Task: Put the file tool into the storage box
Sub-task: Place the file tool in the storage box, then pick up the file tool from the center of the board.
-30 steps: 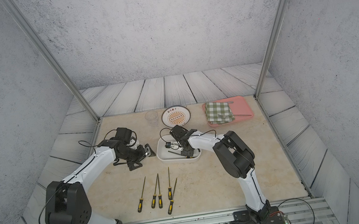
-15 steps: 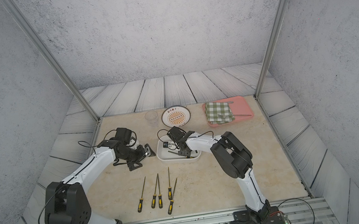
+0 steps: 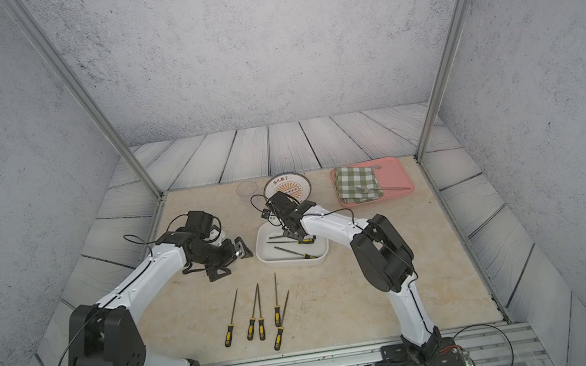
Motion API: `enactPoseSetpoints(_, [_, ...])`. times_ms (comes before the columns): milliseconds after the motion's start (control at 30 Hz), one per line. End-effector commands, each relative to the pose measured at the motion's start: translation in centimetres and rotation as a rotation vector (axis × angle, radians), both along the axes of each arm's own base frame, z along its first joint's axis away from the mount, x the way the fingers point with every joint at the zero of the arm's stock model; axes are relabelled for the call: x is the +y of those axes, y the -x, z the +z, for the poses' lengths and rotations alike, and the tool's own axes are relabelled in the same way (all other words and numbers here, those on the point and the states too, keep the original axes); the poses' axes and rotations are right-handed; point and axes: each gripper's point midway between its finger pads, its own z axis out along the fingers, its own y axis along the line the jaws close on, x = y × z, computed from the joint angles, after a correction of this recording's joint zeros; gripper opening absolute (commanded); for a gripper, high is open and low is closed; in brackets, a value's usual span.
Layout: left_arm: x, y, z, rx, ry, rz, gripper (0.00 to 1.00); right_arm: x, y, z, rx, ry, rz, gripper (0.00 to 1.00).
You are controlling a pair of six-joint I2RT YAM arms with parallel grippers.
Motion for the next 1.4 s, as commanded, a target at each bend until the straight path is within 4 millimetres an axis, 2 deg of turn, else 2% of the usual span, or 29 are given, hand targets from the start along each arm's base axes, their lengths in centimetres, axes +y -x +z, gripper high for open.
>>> enactPoseSetpoints(0, [0.9, 1.1, -0.4, 0.004, -0.034, -0.008, 1.00, -1.2, 2.7, 5.3, 0.048, -0.199, -0.214, 0.49])
enactPoseSetpoints(100, [1.2, 1.6, -0.6, 0.007, -0.047, -0.021, 1.00, -1.8, 6.0, 6.8, 0.145, -0.400, -0.402, 0.48])
enactPoseSetpoints(167, [1.7, 1.8, -0.7, 0.000, -0.065, -0.019, 0.99, -2.3, 8.2, 6.9, 0.216, -0.530, -0.530, 0.48])
enactPoseSetpoints(300, [3.2, 2.0, -1.2, -0.003, -0.093, 0.025, 0.99, -2.4, 12.4, 5.4, 0.391, -0.757, -0.748, 0.48])
enactPoseSetpoints(367, [3.7, 1.9, -1.4, 0.005, -0.088, 0.048, 0.99, -1.5, 14.7, 3.5, 0.501, -0.832, -0.808, 0.49])
enactPoseSetpoints(433, [3.8, 1.7, -1.5, 0.017, -0.079, 0.055, 0.99, -0.8, 16.5, 2.0, 0.554, -0.824, -0.812, 0.49])
enactPoseSetpoints(567, [3.9, 1.9, -1.3, 0.026, -0.084, 0.061, 0.99, -0.2, 20.1, -0.7, 0.630, -0.669, -0.801, 0.48])
enactPoseSetpoints(700, [4.4, 2.9, -1.9, 0.016, -0.092, 0.080, 0.99, 1.2, 23.0, -2.4, 0.682, -0.580, -0.752, 0.48])
enactPoseSetpoints(833, [4.9, 3.9, -2.7, 0.032, -0.105, 0.088, 0.99, 2.1, 24.9, -3.2, 0.697, -0.534, -0.724, 0.48])
enactPoseSetpoints(933, [5.1, 4.2, -2.5, 0.038, -0.108, 0.105, 0.99, 2.5, 25.5, -3.0, 0.700, -0.503, -0.695, 0.48])
enactPoseSetpoints(1167, [6.4, 4.2, -1.8, 0.009, -0.119, 0.184, 0.99, 4.0, 26.4, -2.8, 0.726, -0.420, -0.613, 0.48])
enactPoseSetpoints(1367, [6.2, 3.7, -2.1, 0.026, -0.102, 0.210, 0.99, 5.0, 27.4, -2.6, 0.722, -0.367, -0.542, 0.47])
